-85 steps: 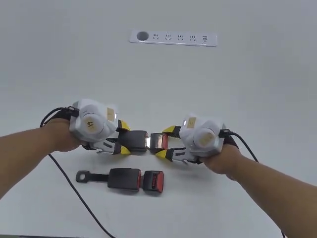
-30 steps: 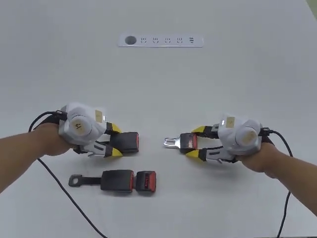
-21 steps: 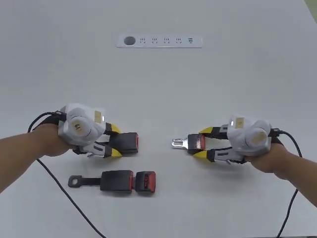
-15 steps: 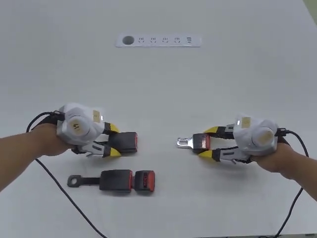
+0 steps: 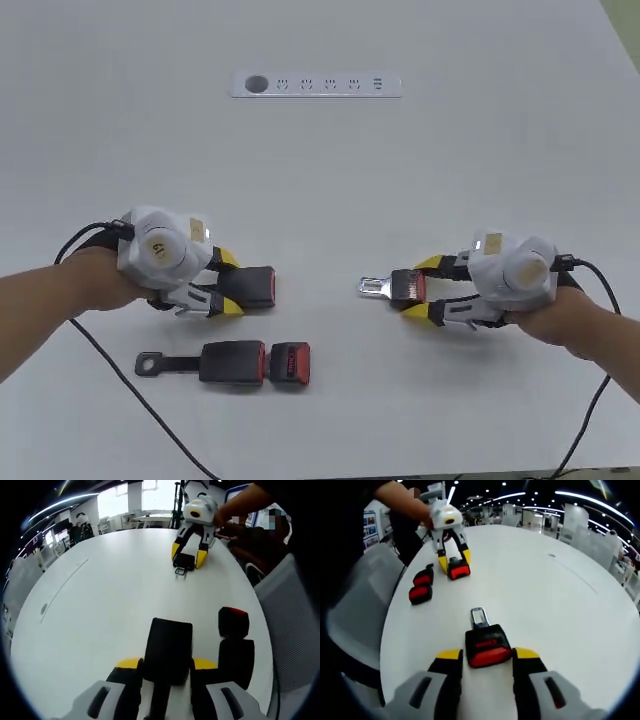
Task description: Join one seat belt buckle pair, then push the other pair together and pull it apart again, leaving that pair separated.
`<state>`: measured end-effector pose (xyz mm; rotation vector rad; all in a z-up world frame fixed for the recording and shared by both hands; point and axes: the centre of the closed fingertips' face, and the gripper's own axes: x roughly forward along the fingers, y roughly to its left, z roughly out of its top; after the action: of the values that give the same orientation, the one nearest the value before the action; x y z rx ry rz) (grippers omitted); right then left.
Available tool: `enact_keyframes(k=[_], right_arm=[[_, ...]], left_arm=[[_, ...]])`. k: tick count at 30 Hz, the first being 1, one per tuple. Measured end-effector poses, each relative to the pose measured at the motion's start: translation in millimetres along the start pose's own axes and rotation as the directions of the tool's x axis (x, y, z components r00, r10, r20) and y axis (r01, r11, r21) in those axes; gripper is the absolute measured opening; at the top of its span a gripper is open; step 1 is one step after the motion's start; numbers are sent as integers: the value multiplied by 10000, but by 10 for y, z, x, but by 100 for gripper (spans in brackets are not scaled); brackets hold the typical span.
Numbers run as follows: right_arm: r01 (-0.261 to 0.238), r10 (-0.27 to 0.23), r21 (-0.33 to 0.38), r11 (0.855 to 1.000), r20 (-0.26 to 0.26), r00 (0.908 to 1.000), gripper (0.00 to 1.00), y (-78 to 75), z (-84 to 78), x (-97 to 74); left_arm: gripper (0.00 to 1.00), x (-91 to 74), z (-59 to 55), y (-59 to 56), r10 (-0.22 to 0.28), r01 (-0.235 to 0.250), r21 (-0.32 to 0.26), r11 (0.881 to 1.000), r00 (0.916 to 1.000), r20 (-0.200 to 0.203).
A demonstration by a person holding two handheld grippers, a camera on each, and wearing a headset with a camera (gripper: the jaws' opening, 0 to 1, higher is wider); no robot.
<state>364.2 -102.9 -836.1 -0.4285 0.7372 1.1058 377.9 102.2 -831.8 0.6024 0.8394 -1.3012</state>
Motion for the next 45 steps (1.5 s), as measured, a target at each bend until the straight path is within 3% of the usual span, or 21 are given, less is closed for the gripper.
enact_keyframes(k=[3,6,8,10,13,16,18,19,21,23,27,30,35,39,43,45], right_arm=[[633,-667,609,9961,545,9963,48,-54,71,-42],[1257,-1359,1306,9834,727,9880,66,-78,103,-97],[1631,-1820,1798,9701,942,9788,75,-79,148,-141],[2003,-2291,2113,9567,1217,9658,82,-77,203,-189],[2293,-2686,2464,9416,1392,9532,89,-29,263,-250],[2594,-3028,2497,9329,1544,9405,92,27,334,-326],[2727,-3187,2436,9307,1747,9316,97,81,400,-372],[2786,-3227,2356,9311,1757,9300,99,123,420,-388],[2702,-3138,2335,9341,1753,9332,99,206,448,-403],[2877,-3252,2056,9354,1809,9282,100,291,487,-437],[2918,-3270,1904,9373,1916,9254,100,431,550,-475],[2882,-3207,1780,9409,1938,9272,100,545,586,-489],[2962,-3223,1476,9437,2065,9239,100,718,659,-523],[2990,-3234,1376,9443,2189,9206,100,832,685,-544],[2979,-3200,1281,9459,2201,9215,100,932,663,-556],[2980,-3185,1228,9466,2148,9233,100,973,637,-558]], left_arm=[[52,-73,57,-6,229,-219,-345,9992,9993,308],[62,-190,121,13,673,-616,-785,9950,9951,720],[70,-282,174,33,1071,-955,-1028,9901,9877,1140],[77,-394,212,28,1448,-1226,-1463,9816,9777,1523],[82,-571,249,17,1992,-1590,-1997,9669,9593,2002],[90,-779,306,-29,2459,-1652,-2839,9445,9286,2780],[97,-893,262,-91,2611,-1809,-2777,9435,9218,2866],[99,-964,252,-117,2816,-2051,-2616,9431,9111,3009],[99,-1041,214,-152,3057,-2236,-2751,9350,9017,3059],[100,-1120,165,-232,3188,-2275,-2948,9281,8947,3130],[100,-1222,103,-357,3314,-2407,-2893,9265,8860,3243],[100,-1307,51,-434,3441,-2525,-2890,9234,8782,3323],[100,-1456,-14,-556,3667,-2613,-3083,9147,8571,3617],[100,-1508,-138,-628,3779,-2682,-3192,9090,8533,3593],[100,-1475,-247,-767,3578,-2521,-3163,9146,8689,3421],[100,-1463,-272,-822,3519,-2468,-3153,9163,8722,3397]])
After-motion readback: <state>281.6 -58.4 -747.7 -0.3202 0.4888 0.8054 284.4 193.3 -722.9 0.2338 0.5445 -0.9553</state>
